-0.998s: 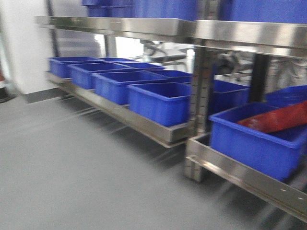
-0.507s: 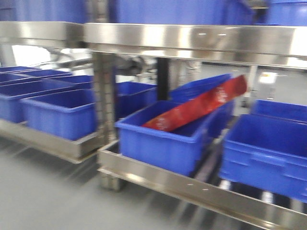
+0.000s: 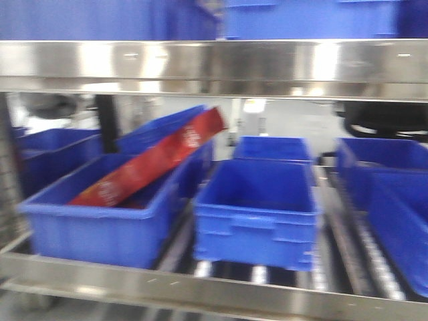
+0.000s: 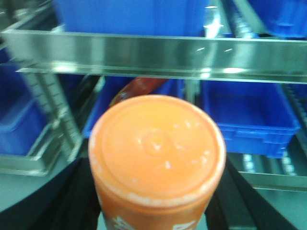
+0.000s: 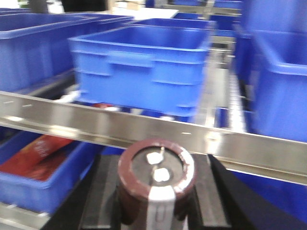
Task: Place cylindrical capacitor in blue bin on shelf
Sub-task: 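Drive the base to the steel shelf of blue bins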
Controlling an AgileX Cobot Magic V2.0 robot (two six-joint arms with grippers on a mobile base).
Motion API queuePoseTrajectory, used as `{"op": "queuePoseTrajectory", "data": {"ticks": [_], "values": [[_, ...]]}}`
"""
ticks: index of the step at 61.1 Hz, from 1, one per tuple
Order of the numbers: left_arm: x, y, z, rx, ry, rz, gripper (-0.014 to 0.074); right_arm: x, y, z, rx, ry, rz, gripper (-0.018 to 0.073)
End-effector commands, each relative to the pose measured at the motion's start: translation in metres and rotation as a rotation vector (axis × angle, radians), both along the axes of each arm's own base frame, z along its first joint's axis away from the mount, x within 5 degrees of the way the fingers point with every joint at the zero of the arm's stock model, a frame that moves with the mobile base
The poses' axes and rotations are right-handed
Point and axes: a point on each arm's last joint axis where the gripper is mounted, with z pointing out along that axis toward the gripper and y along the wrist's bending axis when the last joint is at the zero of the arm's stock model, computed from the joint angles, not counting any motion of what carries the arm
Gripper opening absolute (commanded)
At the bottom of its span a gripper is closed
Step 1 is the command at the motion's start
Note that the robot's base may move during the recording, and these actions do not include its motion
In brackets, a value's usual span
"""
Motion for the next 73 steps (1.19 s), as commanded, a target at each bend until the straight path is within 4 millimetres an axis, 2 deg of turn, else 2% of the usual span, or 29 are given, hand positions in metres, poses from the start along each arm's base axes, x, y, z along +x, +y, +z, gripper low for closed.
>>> {"op": "queuePoseTrajectory", "data": {"ticks": [1,73], "values": [[-0.0009,-0.0014,0.0044,-0.009,-0.027,-0.010,-0.0111,-0.0012,-0.0006,0.0048,-0.009,-0.037,-0.004,-0.0099],[-0.0009,-0.0014,0.0044,-0.009,-0.027,-0.010,-0.0111,-0.0012,-0.0006,0.0048,-0.009,-0.037,-0.004,-0.0099]]}}
